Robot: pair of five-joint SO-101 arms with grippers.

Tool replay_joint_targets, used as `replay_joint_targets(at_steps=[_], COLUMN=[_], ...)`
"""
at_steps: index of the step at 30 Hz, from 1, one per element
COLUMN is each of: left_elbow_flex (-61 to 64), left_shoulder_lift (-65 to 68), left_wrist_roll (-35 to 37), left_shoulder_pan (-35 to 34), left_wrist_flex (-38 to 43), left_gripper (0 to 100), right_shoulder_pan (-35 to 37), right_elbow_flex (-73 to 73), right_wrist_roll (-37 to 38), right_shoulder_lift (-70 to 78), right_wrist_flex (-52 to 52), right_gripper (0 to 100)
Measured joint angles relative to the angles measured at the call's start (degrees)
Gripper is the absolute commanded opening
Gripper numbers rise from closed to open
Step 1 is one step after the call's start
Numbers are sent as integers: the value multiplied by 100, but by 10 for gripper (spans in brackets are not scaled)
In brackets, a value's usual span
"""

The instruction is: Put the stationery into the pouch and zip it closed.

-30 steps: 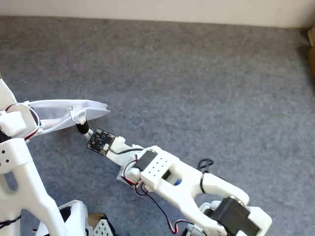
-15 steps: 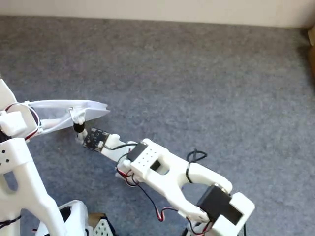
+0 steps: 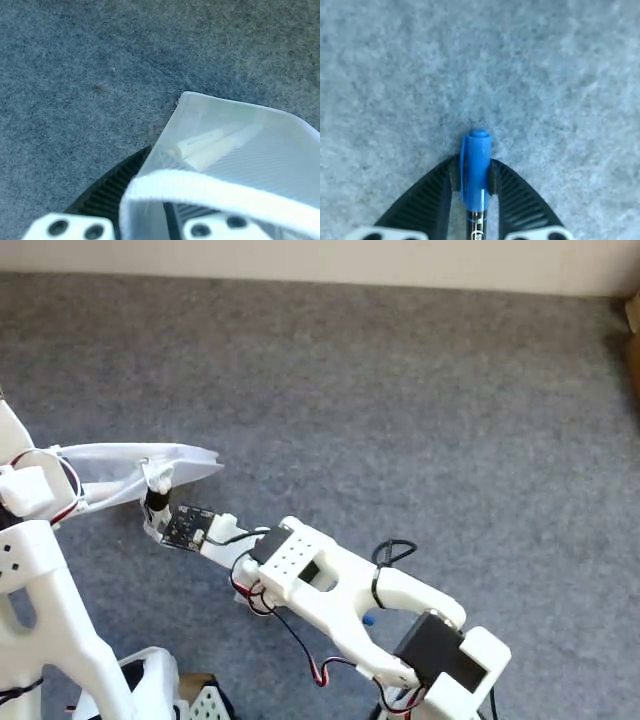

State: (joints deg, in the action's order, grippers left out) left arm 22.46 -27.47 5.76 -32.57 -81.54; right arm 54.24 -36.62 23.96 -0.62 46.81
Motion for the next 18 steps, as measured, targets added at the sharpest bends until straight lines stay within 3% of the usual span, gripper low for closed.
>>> replay_joint_targets(at_steps=[11, 18], left_elbow_flex=[0, 18], left_shoulder_lift=[0, 0], left_wrist_roll=[0, 9], left_shoulder_pan=[0, 0], left_wrist_flex=[18, 35], left_gripper=[8, 8], right_shoulder_pan=[18, 26], right_elbow_flex=[-668, -668], right_wrist_roll=[9, 9], right_shoulder_lift=[-1978, -2295], right_wrist_flex=[53, 53], right_gripper=[5, 5])
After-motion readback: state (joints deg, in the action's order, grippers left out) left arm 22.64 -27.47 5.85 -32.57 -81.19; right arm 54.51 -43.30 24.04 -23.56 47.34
